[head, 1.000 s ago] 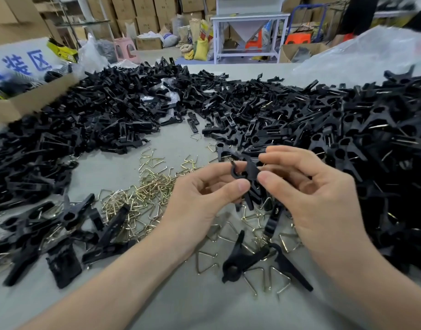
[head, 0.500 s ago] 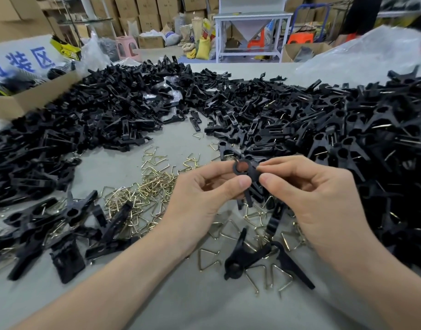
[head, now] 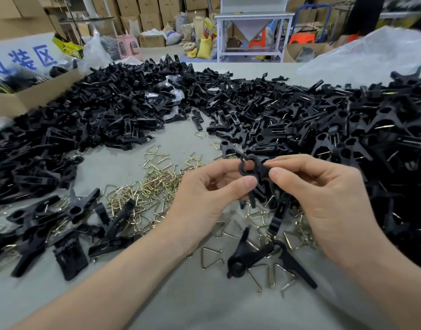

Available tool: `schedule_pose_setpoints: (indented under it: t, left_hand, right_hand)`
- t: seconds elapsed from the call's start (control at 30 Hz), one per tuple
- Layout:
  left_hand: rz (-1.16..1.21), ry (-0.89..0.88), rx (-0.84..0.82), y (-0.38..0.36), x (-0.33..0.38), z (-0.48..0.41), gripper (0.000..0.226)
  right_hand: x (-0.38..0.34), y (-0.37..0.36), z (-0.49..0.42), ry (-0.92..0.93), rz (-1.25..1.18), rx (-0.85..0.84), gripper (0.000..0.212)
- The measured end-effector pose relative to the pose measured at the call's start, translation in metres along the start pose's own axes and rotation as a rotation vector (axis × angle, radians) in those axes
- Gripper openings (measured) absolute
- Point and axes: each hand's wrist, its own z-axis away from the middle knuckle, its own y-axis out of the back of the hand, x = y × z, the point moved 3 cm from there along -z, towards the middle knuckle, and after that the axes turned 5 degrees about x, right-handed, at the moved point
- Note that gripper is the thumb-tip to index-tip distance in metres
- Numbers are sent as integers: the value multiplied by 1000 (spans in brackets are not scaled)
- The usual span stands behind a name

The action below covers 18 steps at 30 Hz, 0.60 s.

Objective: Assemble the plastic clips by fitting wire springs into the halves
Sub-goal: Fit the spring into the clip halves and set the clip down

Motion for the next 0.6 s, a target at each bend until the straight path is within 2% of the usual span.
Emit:
schedule_pose_setpoints:
  t: [0.37, 0.47, 0.6]
  left_hand:
    - [11, 32, -48, 2, -1, 0, 24]
    - [-4, 39, -101, -1, 0, 1, 27]
    - [41, -3, -122, -3, 7, 3, 29]
  right_hand:
    - [4, -6, 3, -28, 19, -99, 16]
    - [7, -7, 5, -93, -65, -143, 12]
    - [9, -9, 4, -176, -229, -154, 18]
